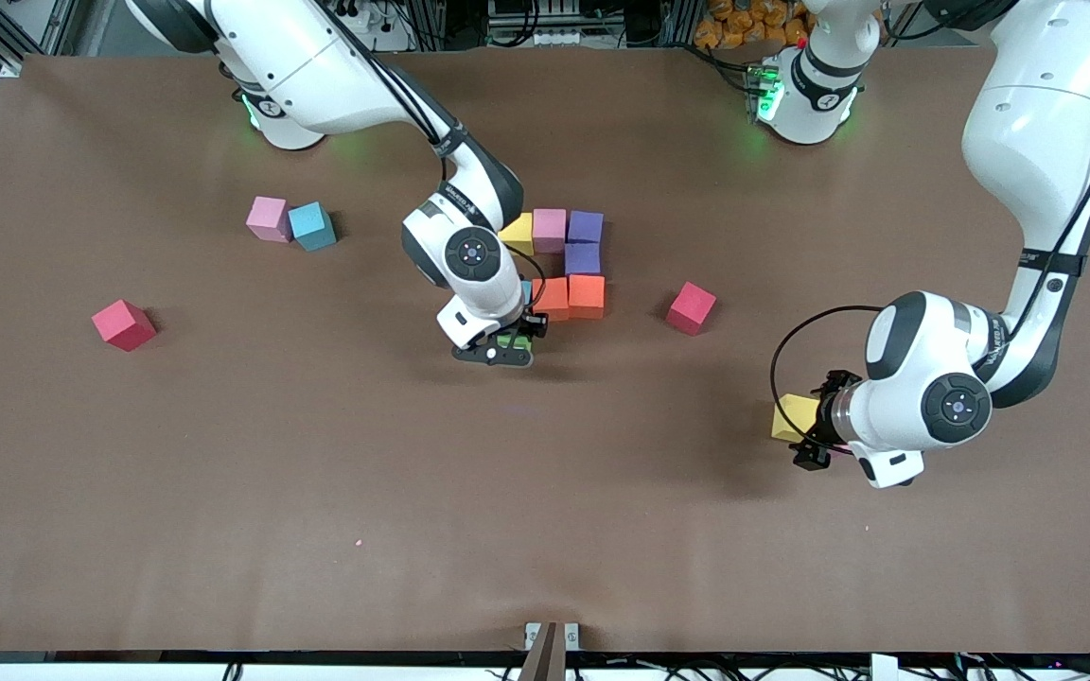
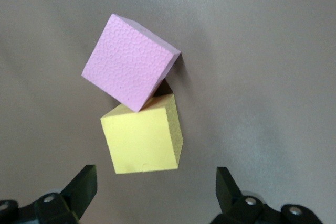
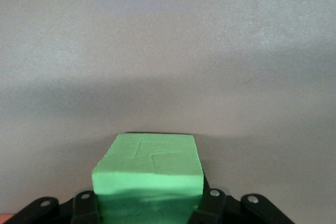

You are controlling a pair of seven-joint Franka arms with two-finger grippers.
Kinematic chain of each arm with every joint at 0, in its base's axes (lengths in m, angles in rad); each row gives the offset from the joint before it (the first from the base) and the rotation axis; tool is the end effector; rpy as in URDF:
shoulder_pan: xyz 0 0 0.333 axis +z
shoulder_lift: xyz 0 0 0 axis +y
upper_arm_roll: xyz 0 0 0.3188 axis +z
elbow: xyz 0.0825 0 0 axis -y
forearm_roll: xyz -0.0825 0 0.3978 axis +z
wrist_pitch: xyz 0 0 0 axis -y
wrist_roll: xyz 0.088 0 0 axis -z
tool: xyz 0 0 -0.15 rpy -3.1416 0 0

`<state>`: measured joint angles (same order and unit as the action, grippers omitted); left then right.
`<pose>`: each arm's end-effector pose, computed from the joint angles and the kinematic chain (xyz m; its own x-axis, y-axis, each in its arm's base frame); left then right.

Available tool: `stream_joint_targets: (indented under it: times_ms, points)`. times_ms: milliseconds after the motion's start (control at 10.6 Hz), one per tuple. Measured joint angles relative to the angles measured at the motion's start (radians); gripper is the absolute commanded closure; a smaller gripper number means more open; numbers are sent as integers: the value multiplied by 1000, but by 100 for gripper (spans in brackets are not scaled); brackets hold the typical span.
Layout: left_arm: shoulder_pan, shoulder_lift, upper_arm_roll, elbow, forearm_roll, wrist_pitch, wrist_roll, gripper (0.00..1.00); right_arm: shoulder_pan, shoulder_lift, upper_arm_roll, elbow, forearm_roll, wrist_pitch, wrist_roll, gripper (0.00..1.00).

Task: Form number 2 with 11 blocks
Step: 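Grasp the yellow cube with the left gripper while the right gripper holds green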

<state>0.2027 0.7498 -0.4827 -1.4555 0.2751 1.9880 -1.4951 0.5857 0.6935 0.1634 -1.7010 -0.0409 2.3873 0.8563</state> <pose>0.6998 -0.1249 0.2179 0.3762 0.9214 -0.0974 0.9148 -0.3861 -0.1188 0.5078 0.4620 0.1444 0.9920 -0.1128 -0.0561 -0.1157 -0.9920 -0.0514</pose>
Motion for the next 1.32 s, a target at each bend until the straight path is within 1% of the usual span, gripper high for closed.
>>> stream_joint_targets:
  times_ms: [565,847,1318]
  points:
    - [-6,11,9,-21,23,5,-156,0,3,1,-18,1,-3,0,-5,68]
    - [-9,14,13,-29,23,11,-160,0,4,1,-19,1,-3,0,-5,68]
    - [-7,17,21,-72,29,18,-160,0,5,2,-19,2,-3,0,-4,68]
